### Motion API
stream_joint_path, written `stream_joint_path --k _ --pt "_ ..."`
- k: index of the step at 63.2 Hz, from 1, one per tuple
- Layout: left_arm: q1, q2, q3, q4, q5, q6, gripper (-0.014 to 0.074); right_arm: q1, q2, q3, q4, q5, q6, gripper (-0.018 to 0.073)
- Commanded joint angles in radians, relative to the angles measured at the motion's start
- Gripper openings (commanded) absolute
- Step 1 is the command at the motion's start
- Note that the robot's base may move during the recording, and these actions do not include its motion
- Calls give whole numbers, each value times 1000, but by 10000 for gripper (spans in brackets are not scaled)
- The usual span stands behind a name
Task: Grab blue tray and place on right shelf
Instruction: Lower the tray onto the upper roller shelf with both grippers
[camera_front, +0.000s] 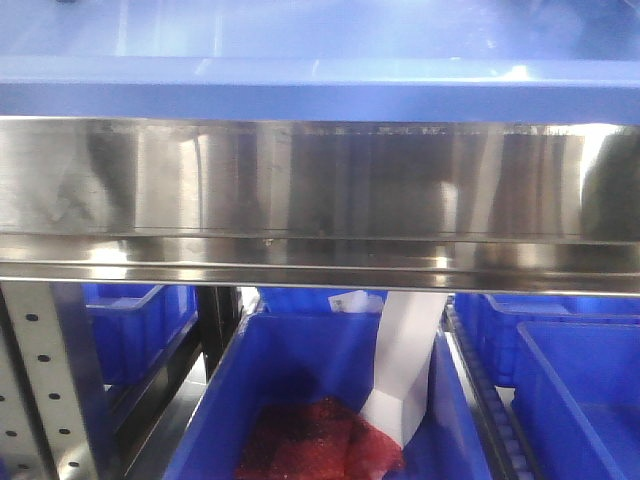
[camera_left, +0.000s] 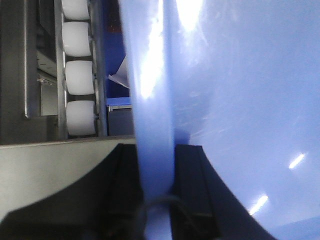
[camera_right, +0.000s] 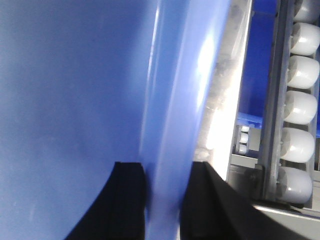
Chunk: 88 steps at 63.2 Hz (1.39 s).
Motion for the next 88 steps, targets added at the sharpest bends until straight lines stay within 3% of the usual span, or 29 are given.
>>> stream_joint_path --k 1,45,56,62,75,88 --pt "-11 -32 -27 -30 79 29 -48 3 -27 -36 -7 -59 -41 57" --pt "-11 -32 -27 -30 52 29 -48 3 -27 -36 -4 -84 -41 57" --pt "-7 -28 -57 44 -55 58 -48 3 -27 -77 22 -85 -41 57" --pt "13 -12 -129 46 -87 84 -48 3 -21 -142 18 -85 -41 57" --pt "127 149 -409 45 -57 86 -48 -44 91 -353 6 -48 -55 57" --pt "192 297 -529 35 -59 120 -48 -96 234 -452 6 -72 -67 57"
